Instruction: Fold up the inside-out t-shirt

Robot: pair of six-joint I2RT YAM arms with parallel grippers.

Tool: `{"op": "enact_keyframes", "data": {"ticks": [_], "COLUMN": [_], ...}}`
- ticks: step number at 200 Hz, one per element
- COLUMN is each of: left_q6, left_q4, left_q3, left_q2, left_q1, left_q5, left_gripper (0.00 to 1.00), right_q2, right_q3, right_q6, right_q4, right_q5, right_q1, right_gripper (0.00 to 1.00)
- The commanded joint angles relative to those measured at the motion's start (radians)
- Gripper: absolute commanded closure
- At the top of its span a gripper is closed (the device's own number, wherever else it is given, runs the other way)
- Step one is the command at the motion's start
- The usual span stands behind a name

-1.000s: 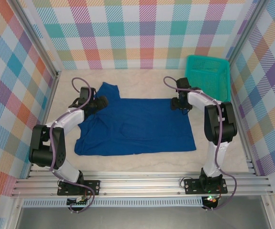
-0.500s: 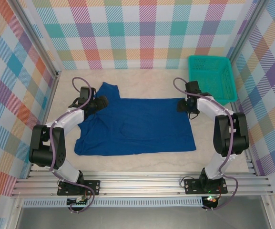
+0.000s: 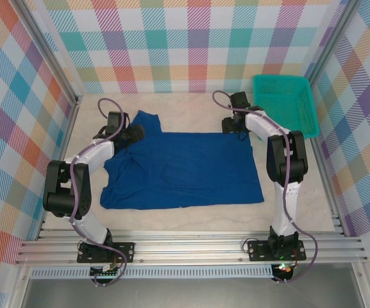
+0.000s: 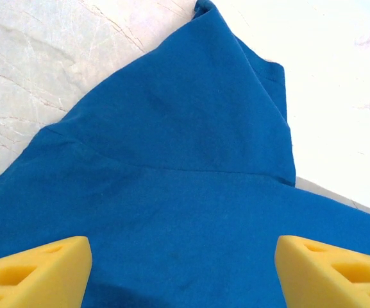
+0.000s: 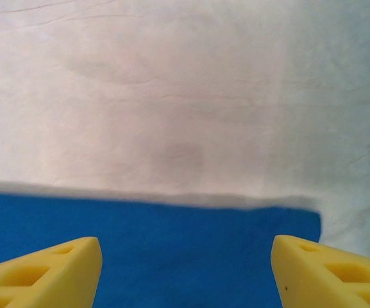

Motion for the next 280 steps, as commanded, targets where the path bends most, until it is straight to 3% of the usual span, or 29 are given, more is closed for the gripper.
{"op": "enact_keyframes", "data": {"ticks": [1, 29, 63, 159, 280], "left_q6": [0.020, 0.022, 0.023, 0.032, 0.043], "left_q4": [-0.014, -0.019, -0.017, -0.025, -0.031], "left_q3": [0.045, 0.054, 0.053, 0.056, 0.085], "left_q2": [0.019, 0.031, 0.037, 0.048, 0.081], "left_q1": [0.011, 0.011, 0.010, 0.011, 0.016], "left_q5": [-0.004, -0.003, -0.005, -0.008, -0.008], "left_gripper": [0.25, 0.25, 0.25, 0.25, 0.25], "right_q2": [0.065, 0.138, 0.131, 0.213, 0.299], "right_q3": [0.100, 0.194, 0.177, 0.233, 0.339], "right_q6": [-0.075, -0.087, -0.080, -0.056, -0.054], "right_q4": [-0.120, -0.208, -0.225, -0.276, -0.322], "right_q5": [0.053, 0.065, 0.050, -0.111, -0.171], "right_q1": [-0.017, -0.037, -0.059, -0.123, -0.139], "right_gripper": [0.29, 0.29, 0.29, 0.32, 0.61]}}
